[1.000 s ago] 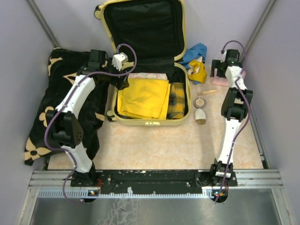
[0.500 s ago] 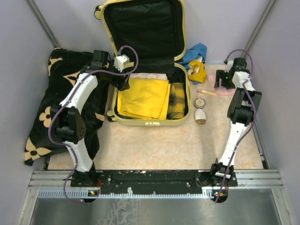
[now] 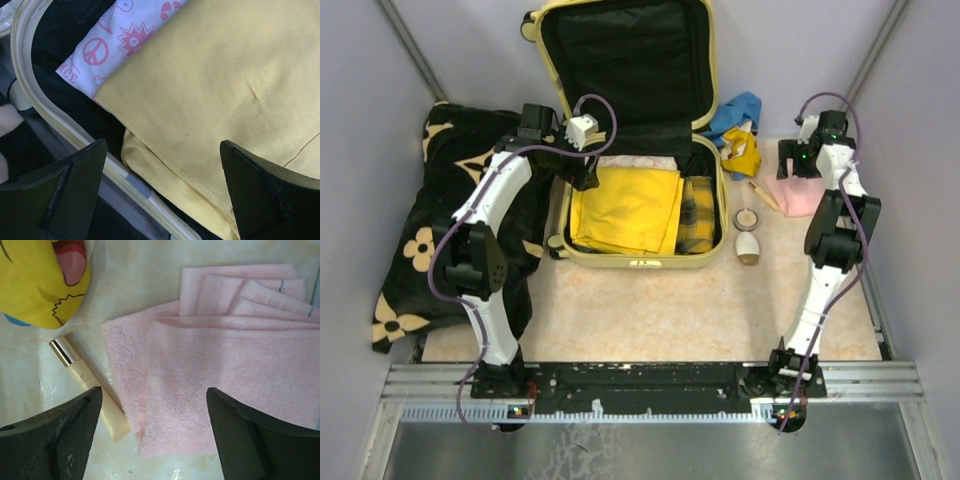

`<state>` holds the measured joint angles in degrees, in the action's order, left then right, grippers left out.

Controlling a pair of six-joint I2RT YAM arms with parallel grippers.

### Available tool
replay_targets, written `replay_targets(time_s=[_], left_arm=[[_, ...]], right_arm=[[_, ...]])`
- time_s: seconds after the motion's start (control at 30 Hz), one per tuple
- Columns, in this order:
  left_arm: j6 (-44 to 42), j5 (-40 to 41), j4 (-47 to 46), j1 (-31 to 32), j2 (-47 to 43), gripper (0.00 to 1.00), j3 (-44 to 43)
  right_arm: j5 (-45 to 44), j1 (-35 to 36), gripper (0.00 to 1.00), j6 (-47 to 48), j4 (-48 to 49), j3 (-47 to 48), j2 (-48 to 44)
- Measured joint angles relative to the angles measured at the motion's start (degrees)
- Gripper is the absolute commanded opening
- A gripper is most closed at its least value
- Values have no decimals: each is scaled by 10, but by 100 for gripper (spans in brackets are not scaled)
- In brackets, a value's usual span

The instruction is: Pack the luggage

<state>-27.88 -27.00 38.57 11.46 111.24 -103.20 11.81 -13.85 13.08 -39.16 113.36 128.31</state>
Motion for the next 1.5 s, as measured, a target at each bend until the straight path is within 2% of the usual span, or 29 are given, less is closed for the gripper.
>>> replay_targets(time_s=[0.1, 0.27, 0.57, 0.6, 0.63, 0.8, 0.83, 1.2, 1.37, 1.5], left_arm=[[0, 0, 1, 0, 0, 100, -2], [1, 0, 5, 0, 0, 100, -2], [8, 0, 6, 0, 0, 100, -2], [9, 0, 6, 0, 0, 99, -2], [9, 0, 6, 0, 0, 99, -2], [11, 0, 9, 0, 0, 99, -3], [11, 0, 9, 0, 0, 99, -3], [12, -1, 9, 0, 0, 99, -11], [16, -3, 9, 0, 0, 98, -12], [21, -7, 9, 0, 0, 98, -12]], right_arm=[[-20, 24, 77, 25, 7, -8, 0], [-53, 47, 80, 54, 9, -12, 6], [-98, 47, 73, 68, 36, -42, 39], [-103, 47, 68, 68, 41, -42, 40], [-101, 46, 60, 67, 43, -40, 42], [-84, 42, 6, 57, 31, -1, 68], [-82, 40, 0, 53, 26, 10, 74], [30, -49, 0, -54, 6, 16, 63], [78, -94, 0, -104, 13, -24, -14], [119, -103, 0, -147, 40, -46, -88]])
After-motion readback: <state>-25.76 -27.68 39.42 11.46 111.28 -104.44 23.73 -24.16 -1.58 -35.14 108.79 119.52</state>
